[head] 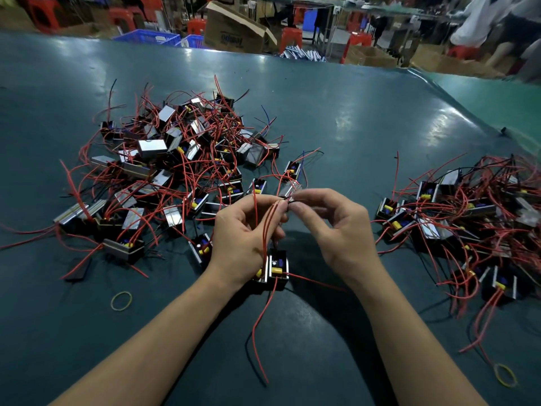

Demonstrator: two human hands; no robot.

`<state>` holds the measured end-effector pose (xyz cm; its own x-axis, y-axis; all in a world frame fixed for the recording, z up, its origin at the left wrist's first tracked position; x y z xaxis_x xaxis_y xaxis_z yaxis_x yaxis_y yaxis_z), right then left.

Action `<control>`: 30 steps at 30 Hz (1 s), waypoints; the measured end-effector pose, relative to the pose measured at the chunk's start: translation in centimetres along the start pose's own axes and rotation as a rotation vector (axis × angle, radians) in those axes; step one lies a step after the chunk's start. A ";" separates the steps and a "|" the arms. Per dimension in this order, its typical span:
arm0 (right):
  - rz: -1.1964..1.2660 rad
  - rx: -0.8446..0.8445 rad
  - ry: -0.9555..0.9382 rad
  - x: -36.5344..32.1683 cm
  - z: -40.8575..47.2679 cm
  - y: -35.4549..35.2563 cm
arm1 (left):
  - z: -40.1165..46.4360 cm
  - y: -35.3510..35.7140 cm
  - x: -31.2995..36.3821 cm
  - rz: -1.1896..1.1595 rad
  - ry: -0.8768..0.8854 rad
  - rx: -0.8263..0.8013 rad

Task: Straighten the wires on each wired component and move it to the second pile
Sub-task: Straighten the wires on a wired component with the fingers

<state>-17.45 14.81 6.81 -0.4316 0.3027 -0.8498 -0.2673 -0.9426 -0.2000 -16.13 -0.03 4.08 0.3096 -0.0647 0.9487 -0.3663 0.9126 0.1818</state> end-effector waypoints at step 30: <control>0.212 -0.041 0.145 0.6 0.4 -0.7 | -0.2 0.1 0.9 0.120 0.129 -0.031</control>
<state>-17.82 15.69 6.66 -0.3452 0.0773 -0.9353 -0.1475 -0.9887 -0.0273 -15.69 0.11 4.87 0.3761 0.0964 0.9216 -0.3807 0.9228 0.0588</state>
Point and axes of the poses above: each hand's wrist, its own z-axis towards the middle knuckle, its own y-axis out of the palm, x = y × z, the point moved 10 cm from there along z, towards the middle knuckle, and after that the axes turned 15 degrees about x, right-handed, at the moved point
